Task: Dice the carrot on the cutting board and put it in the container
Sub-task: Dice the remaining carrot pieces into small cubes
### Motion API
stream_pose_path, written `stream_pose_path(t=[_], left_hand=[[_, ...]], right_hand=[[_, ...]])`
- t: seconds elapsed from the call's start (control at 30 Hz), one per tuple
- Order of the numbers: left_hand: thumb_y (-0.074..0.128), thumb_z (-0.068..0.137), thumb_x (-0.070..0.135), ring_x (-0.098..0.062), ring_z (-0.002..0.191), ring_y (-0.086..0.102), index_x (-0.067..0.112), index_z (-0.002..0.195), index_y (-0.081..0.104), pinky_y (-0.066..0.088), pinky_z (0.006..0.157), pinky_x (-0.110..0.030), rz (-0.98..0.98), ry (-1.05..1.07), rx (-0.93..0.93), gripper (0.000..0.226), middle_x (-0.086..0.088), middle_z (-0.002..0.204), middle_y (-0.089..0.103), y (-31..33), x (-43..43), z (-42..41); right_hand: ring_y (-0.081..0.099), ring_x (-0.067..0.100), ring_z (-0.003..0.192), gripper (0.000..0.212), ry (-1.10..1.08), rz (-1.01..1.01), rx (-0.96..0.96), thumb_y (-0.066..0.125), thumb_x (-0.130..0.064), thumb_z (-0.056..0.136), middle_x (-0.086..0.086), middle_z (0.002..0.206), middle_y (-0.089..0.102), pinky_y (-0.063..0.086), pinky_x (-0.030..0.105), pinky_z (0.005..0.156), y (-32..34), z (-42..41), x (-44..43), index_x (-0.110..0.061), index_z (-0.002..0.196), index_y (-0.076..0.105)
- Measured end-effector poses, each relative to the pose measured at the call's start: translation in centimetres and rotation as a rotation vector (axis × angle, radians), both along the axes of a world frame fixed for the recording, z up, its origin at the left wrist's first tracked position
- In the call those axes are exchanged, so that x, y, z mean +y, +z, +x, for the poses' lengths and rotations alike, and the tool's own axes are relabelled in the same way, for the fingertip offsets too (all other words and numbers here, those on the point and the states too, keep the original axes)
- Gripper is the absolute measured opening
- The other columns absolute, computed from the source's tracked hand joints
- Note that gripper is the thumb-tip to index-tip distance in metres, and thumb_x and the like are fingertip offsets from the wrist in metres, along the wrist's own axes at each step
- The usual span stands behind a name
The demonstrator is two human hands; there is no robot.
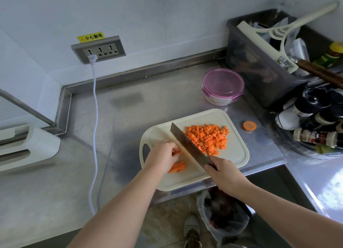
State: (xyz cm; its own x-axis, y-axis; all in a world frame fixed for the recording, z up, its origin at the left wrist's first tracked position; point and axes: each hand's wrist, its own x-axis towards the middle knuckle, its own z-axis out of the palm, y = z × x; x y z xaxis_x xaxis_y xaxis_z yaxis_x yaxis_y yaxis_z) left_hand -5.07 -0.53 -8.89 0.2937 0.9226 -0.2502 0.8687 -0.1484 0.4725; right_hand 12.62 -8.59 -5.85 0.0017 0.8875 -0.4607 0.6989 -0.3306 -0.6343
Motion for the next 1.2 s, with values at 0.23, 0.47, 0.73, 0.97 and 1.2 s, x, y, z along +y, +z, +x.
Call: stream_pose_path(t=[0.23,0.47,0.73,0.97,1.2], left_hand=[[0.067,0.087,0.033,-0.012,0.098,0.062,0.017,0.111,0.065,0.052,0.083,-0.028,0.005,0.065,-0.023,0.029,0.004,0.111,0.063,-0.1,-0.6,-0.5],[0.060,0.090,0.028,-0.019,0.093,0.063,0.017,0.104,0.064,0.052,0.079,-0.033,-0.030,0.141,0.029,0.018,0.001,0.103,0.067,0.1,-0.8,0.4],[0.061,0.088,0.029,-0.022,0.084,0.065,0.020,0.096,0.063,0.051,0.070,-0.031,-0.035,0.250,0.012,0.012,0.001,0.091,0.068,0.1,-1.2,1.1],[0.061,0.089,0.030,-0.020,0.088,0.066,0.020,0.099,0.064,0.051,0.073,-0.031,-0.042,0.240,0.010,0.015,0.002,0.096,0.069,0.0,-1.1,1.0],[0.060,0.090,0.025,-0.021,0.087,0.065,0.018,0.098,0.066,0.052,0.074,-0.032,-0.057,0.245,-0.002,0.012,0.000,0.095,0.070,-0.3,-1.0,1.1]], right_hand=[[0.042,0.007,0.060,0.032,0.029,0.003,-0.013,0.042,-0.014,0.098,-0.006,0.068,0.046,0.034,0.020,0.057,-0.6,-0.1,-0.2,-0.025,0.068,0.039],[0.059,0.015,0.073,0.020,0.081,0.046,-0.108,0.037,-0.025,0.102,-0.002,0.083,0.062,0.051,0.033,0.069,-0.5,-0.7,-0.6,-0.022,0.111,0.055],[0.063,0.021,0.077,0.030,0.172,0.093,-0.262,0.030,-0.028,0.103,0.000,0.088,0.064,0.055,0.040,0.073,-0.2,-1.3,-0.5,-0.022,0.126,0.048],[0.065,0.021,0.082,0.032,0.199,0.061,-0.301,0.030,-0.029,0.103,-0.001,0.095,0.066,0.056,0.039,0.077,-0.2,-1.5,-0.4,-0.024,0.130,0.046],[0.065,0.023,0.081,0.032,0.283,-0.026,-0.391,0.036,-0.017,0.101,0.002,0.093,0.064,0.058,0.041,0.073,-0.6,-1.8,0.2,-0.019,0.133,0.041]])
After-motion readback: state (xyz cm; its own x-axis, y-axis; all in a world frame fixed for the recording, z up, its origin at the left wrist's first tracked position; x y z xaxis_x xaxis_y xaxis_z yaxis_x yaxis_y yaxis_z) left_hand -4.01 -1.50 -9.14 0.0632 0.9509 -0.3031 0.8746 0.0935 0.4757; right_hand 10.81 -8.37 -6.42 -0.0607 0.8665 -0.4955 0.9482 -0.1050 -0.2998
